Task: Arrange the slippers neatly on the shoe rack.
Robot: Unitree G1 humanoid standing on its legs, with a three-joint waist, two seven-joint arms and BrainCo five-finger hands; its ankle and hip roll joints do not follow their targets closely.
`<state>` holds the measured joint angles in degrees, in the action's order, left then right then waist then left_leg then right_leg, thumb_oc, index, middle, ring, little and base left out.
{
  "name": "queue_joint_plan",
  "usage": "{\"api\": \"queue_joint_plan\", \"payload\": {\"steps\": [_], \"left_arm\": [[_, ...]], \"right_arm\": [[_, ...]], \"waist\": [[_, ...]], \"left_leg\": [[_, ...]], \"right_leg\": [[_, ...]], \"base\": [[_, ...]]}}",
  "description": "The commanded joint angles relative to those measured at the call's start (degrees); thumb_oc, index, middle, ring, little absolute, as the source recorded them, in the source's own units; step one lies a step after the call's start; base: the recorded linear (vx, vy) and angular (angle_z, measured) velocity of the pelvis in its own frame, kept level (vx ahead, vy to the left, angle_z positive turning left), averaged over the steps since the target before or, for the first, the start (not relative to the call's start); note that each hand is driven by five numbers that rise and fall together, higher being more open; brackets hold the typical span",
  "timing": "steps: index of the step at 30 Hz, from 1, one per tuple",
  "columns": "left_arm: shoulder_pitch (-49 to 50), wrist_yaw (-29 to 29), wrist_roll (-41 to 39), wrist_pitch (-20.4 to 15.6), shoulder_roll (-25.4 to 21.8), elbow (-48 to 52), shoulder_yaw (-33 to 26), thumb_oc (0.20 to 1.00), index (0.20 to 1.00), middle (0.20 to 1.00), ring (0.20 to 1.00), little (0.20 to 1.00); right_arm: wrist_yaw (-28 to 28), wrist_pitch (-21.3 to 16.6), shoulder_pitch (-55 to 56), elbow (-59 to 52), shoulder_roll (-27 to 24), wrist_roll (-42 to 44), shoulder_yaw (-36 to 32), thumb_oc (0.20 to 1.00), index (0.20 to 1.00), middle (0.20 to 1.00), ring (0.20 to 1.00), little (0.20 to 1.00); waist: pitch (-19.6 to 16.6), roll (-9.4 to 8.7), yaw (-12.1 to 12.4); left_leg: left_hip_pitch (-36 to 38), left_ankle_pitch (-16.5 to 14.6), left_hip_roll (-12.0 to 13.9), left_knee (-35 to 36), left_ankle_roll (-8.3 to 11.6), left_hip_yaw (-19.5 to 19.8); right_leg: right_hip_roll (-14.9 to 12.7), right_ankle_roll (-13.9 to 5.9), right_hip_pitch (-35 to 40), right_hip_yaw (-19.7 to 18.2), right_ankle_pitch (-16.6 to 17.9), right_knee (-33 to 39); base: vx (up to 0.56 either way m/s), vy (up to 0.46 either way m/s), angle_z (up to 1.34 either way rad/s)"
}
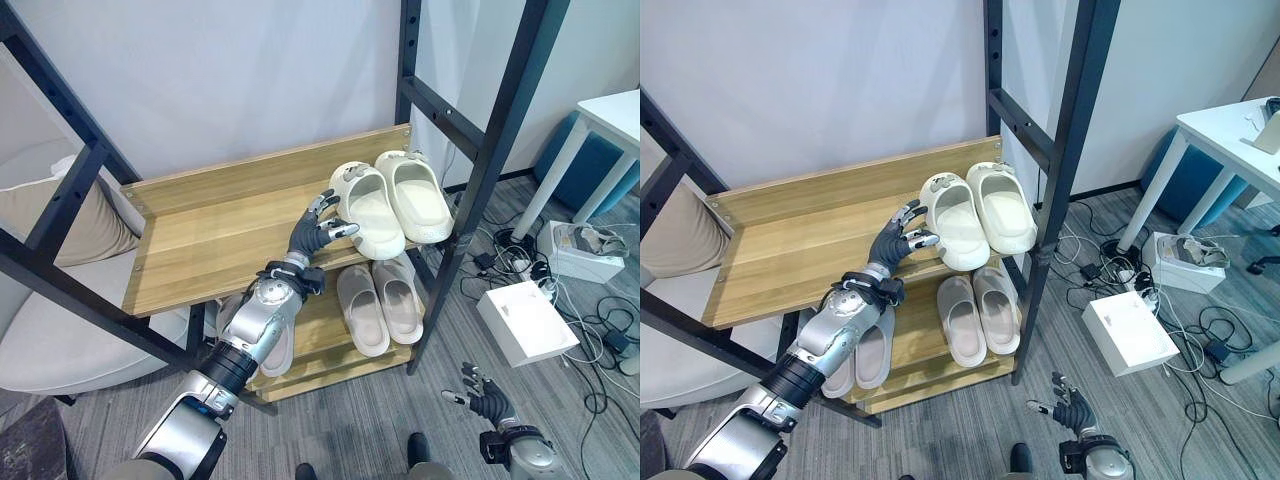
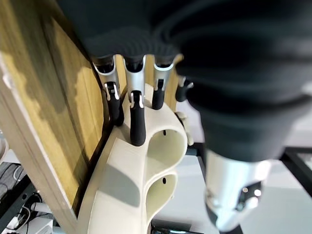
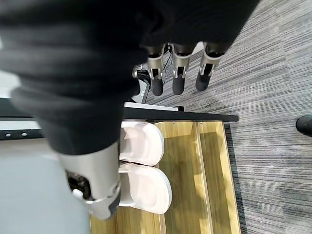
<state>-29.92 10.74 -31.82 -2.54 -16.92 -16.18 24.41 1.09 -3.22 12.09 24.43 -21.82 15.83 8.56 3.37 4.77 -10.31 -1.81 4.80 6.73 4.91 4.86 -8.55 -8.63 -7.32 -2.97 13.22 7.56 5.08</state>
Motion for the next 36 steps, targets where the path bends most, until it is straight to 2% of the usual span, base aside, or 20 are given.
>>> {"api": "queue_joint_plan", "payload": {"steps": [1, 7, 9, 10, 13, 14, 16, 17, 19, 20, 21, 22, 23, 24, 28, 30, 32, 36], "left_arm": [[-6.6, 0.6, 4.4, -4.7, 2.0, -0.1, -2.6, 1.0, 1.0, 1.0, 1.0, 1.0], [1.0, 4.3, 12.7, -7.2, -1.8, 9.9, -10.5, 1.0, 1.0, 1.0, 1.0, 1.0], [1.9, 4.8, 12.7, -7.7, -2.2, 10.7, -11.4, 1.0, 1.0, 1.0, 1.0, 1.0], [3.0, 5.7, 12.8, -9.1, -3.0, 13.6, -14.0, 1.0, 1.0, 1.0, 1.0, 1.0], [3.8, 5.8, 10.2, -10.8, -3.1, 18.0, -16.1, 1.0, 1.0, 1.0, 1.0, 1.0], [4.7, 4.1, 7.2, -12.5, -3.5, 22.7, -17.0, 1.0, 1.0, 1.0, 1.0, 1.0], [5.5, 2.1, 4.7, -13.2, -3.8, 25.2, -16.9, 1.0, 1.0, 1.0, 1.0, 1.0], [7.1, -2.8, -2.1, -13.8, -3.9, 31.4, -16.0, 1.0, 1.0, 1.0, 1.0, 1.0], [8.1, -5.2, -4.7, -13.5, -3.8, 33.7, -15.1, 1.0, 1.0, 1.0, 1.0, 1.0], [8.9, -8.6, -7.0, -12.7, -4.2, 36.4, -13.6, 1.0, 1.0, 1.0, 1.0, 1.0], [11.9, -15.4, -13.8, -10.6, -4.1, 42.2, -10.5, 1.0, 1.0, 1.0, 1.0, 1.0], [12.0, -15.5, -13.9, -10.5, -4.1, 42.3, -10.5, 1.0, 1.0, 1.0, 1.0, 1.0], [14.5, -19.8, -17.3, -8.8, -4.6, 45.7, -7.8, 1.0, 1.0, 1.0, 1.0, 1.0], [15.2, -21.5, -18.5, -8.0, -4.8, 47.2, -6.7, 1.0, 1.0, 1.0, 1.0, 1.0], [17.1, -25.7, -20.5, -6.3, -6.4, 49.7, -3.2, 1.0, 1.0, 1.0, 1.0, 1.0], [18.1, -28.5, -19.2, -4.7, -8.8, 48.9, 1.0, 1.0, 1.0, 1.0, 1.0, 1.0], [19.5, -30.5, -17.8, -3.2, -9.8, 45.4, 4.8, 1.0, 1.0, 1.0, 1.0, 1.0], [22.6, -32.9, -9.7, -1.4, -11.6, 32.3, 11.5, 1.0, 1.0, 1.0, 1.0, 1.0]], "right_arm": [[1.1, -3.6, -2.2, -0.9, 1.0, 0.6, -0.2, 1.0, 1.0, 1.0, 1.0, 1.0], [1.7, -4.8, -1.0, -0.7, 2.5, 0.3, -1.2, 1.0, 1.0, 1.0, 1.0, 1.0], [1.7, -4.9, -0.9, -0.6, 2.5, 0.5, -1.3, 1.0, 1.0, 1.0, 1.0, 1.0], [1.7, -5.0, -1.0, -0.6, 2.8, 0.6, -1.3, 1.0, 1.0, 1.0, 1.0, 1.0], [1.6, -5.0, -1.1, -0.3, 2.9, 0.5, -1.2, 1.0, 1.0, 1.0, 1.0, 1.0], [1.4, -4.9, -1.2, 0.2, 3.0, 0.6, -1.0, 1.0, 1.0, 1.0, 1.0, 1.0], [1.2, -4.8, -1.3, 0.4, 2.9, 0.7, -0.9, 1.0, 1.0, 1.0, 1.0, 1.0], [0.7, -4.5, -1.4, 0.6, 2.8, 0.7, -0.6, 1.0, 1.0, 1.0, 1.0, 1.0], [0.5, -4.4, -1.5, 0.9, 2.9, 0.7, -0.4, 1.0, 1.0, 1.0, 1.0, 1.0], [0.1, -4.3, -1.4, 1.1, 3.0, 0.6, -0.3, 1.0, 1.0, 1.0, 1.0, 1.0], [-0.8, -4.0, -1.6, 1.6, 3.4, 0.4, -0.2, 1.0, 1.0, 1.0, 1.0, 1.0], [-0.8, -4.0, -1.6, 1.6, 3.4, 0.4, -0.2, 1.0, 1.0, 1.0, 1.0, 1.0], [-1.2, -4.1, -1.7, 1.6, 3.8, 0.2, 0.3, 1.0, 1.0, 1.0, 1.0, 1.0], [-1.5, -4.3, -1.8, 1.6, 3.9, 0.1, 0.5, 1.0, 1.0, 1.0, 1.0, 1.0], [-2.5, -4.8, -1.6, 1.8, 3.9, -0.5, 1.1, 1.0, 1.0, 1.0, 1.0, 1.0], [-3.0, -5.1, -1.9, 2.3, 3.3, -1.2, 1.8, 1.0, 1.0, 1.0, 1.0, 1.0], [-3.2, -5.2, -2.5, 2.6, 2.7, -1.6, 2.5, 1.0, 1.0, 1.0, 1.0, 1.0], [-4.0, -5.6, -4.0, 3.0, 1.9, -1.4, 3.2, 1.0, 1.0, 1.0, 1.0, 1.0]], "waist": [[3.5, -1.96, -1.2], [3.2, -2.83, 1.1], [3.1, -2.99, 1.3], [2.9, -3.24, 2.1], [2.6, -3.53, 2.8], [2.4, -3.9, 3.4], [2.3, -4.09, 3.6], [2.1, -4.44, 4.3], [1.9, -4.63, 4.6], [1.8, -4.77, 4.9], [1.8, -5.07, 5.7], [1.7, -5.08, 5.7], [1.7, -5.42, 6.3], [1.7, -5.49, 6.6], [1.7, -5.89, 7.3], [1.9, -6.02, 7.6], [2.0, -5.99, 7.7], [2.3, -5.88, 7.2]], "left_leg": [[4.8, -3.5, -1.1, 0.1, 0.57, 0.4], [4.8, -3.5, -1.1, 0.1, 0.58, 1.5], [4.8, -3.5, -1.1, 0.1, 0.6, 1.7], [4.7, -3.5, -1.2, 0.1, 0.64, 2.0], [4.6, -3.5, -1.2, 0.1, 0.63, 2.5], [4.6, -3.5, -1.2, 0.1, 0.61, 2.9], [4.6, -3.6, -1.3, 0.1, 0.6, 3.0], [4.6, -3.7, -1.3, 0.0, 0.49, 3.4], [4.6, -3.8, -1.4, 0.0, 0.41, 3.7], [4.6, -3.8, -1.5, 0.0, 0.37, 3.9], [4.4, -3.8, -1.6, 0.0, 0.27, 4.4], [4.4, -3.8, -1.6, 0.0, 0.27, 4.4], [4.3, -3.9, -1.7, -0.1, 0.17, 4.8], [4.2, -3.9, -1.8, -0.1, 0.1, 5.1], [4.0, -3.9, -2.0, -0.1, -0.04, 5.6], [3.8, -3.9, -2.2, -0.2, -0.13, 5.9], [3.8, -3.8, -2.2, -0.2, -0.2, 6.1], [3.9, -3.9, -2.2, -0.4, -0.42, 5.8]], "right_leg": [[1.6, -1.46, 3.6, 3.3, -6.1, -0.1], [1.4, -1.42, 4.5, 4.3, -6.2, -0.1], [1.4, -1.43, 4.6, 4.5, -6.3, -0.1], [1.3, -1.44, 4.8, 4.8, -6.2, -0.1], [1.2, -1.48, 4.9, 5.3, -6.1, -0.1], [1.1, -1.5, 5.1, 5.5, -6.0, -0.1], [1.1, -1.51, 5.2, 5.7, -6.0, -0.1], [1.0, -1.56, 5.3, 5.9, -6.0, -0.1], [1.0, -1.57, 5.4, 6.0, -5.9, -0.1], [0.9, -1.59, 5.5, 6.2, -6.0, -0.1], [0.8, -1.6, 5.7, 6.7, -6.0, -0.1], [0.8, -1.6, 5.7, 6.7, -6.0, -0.1], [0.7, -1.63, 5.8, 7.1, -6.0, -0.1], [0.7, -1.62, 5.8, 7.2, -6.0, -0.1], [0.7, -1.59, 5.8, 7.4, -6.0, -0.1], [0.7, -1.57, 6.0, 7.7, -6.0, -0.1], [0.7, -1.57, 6.0, 7.8, -6.0, -0.1], [0.9, -1.57, 6.0, 7.4, -5.9, -0.1]], "base": [[0.0, 0.0, 0.0], [-0.01, 0.0, 0.03], [0.0, 0.001, 0.04], [0.0, 0.007, 0.03], [0.0, 0.006, 0.11], [0.0, 0.007, 0.23], [0.0, 0.01, 0.14], [0.0, 0.012, 0.09], [0.0, 0.009, 0.17], [0.0, 0.008, 0.17], [0.0, 0.006, 0.13], [-0.01, 0.009, 0.09], [-0.02, 0.016, 0.1], [-0.02, 0.02, 0.11], [-0.01, 0.01, 0.08], [-0.02, 0.022, 0.1], [-0.02, 0.027, 0.05], [-0.01, 0.033, 0.02]]}}
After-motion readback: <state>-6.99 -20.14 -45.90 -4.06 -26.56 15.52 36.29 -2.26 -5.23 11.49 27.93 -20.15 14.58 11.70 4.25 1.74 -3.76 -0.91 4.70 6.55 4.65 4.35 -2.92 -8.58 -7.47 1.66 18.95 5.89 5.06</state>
